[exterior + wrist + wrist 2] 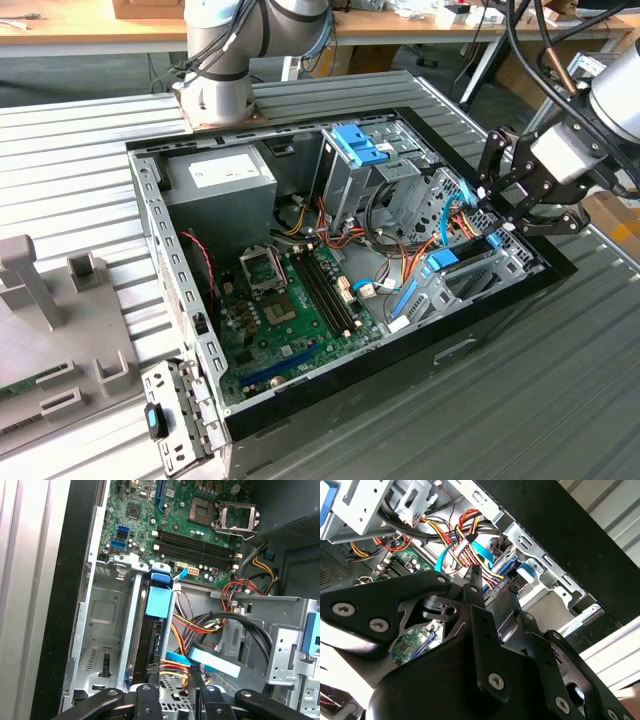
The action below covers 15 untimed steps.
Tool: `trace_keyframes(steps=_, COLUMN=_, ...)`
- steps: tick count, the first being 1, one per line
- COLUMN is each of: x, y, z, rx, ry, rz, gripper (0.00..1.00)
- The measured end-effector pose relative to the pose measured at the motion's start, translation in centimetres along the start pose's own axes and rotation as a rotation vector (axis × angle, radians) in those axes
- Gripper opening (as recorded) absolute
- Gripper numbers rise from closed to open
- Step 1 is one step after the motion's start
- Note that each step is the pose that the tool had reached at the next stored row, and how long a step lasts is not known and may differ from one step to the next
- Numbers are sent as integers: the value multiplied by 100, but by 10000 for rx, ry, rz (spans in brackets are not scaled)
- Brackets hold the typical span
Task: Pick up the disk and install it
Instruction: 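Insert the second disk wire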
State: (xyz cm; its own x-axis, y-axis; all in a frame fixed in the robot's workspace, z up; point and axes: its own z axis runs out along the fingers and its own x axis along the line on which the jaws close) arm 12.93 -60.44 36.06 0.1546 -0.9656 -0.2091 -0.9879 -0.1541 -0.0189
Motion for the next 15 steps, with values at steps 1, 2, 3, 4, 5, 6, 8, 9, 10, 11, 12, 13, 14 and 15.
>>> trace_keyframes(steps=1, x=-115, y=-20, z=12, rx=-5, ry=32, rz=-3, gripper=36)
trace_keyframes(steps=2, x=-155, y=-31, z=-62, rx=-11, ry=64, rz=-3, gripper=36)
trace_keyframes(steps=3, x=-160, y=-34, z=-88, rx=-11, ry=65, rz=-3, gripper=36)
trace_keyframes(steps=4, x=-166, y=-36, z=-114, rx=-11, ry=66, rz=-2, gripper=36)
trace_keyframes(steps=5, x=-175, y=-38, z=-157, rx=-11, ry=65, rz=-3, gripper=36)
trace_keyframes(steps=6, x=-186, y=-40, z=-211, rx=-11, ry=66, rz=-3, gripper=36)
trace_keyframes(steps=8, x=-199, y=-39, z=-278, rx=-3, ry=64, rz=-6, gripper=36)
trace_keyframes(steps=9, x=-191, y=-20, z=-281, rx=18, ry=70, rz=-17, gripper=36)
trace_keyframes(steps=10, x=-185, y=3, z=-284, rx=33, ry=73, rz=-25, gripper=36)
trace_keyframes(steps=11, x=-181, y=36, z=-285, rx=52, ry=77, rz=-32, gripper=36)
trace_keyframes(steps=12, x=-176, y=60, z=-287, rx=63, ry=84, rz=-38, gripper=36)
trace_keyframes(steps=13, x=-172, y=83, z=-288, rx=72, ry=90, rz=-46, gripper=36)
trace_keyframes(steps=14, x=-170, y=100, z=-288, rx=79, ry=95, rz=-51, gripper=36)
trace_keyframes(steps=15, x=-169, y=119, z=-289, rx=86, ry=105, rz=-55, gripper=36)
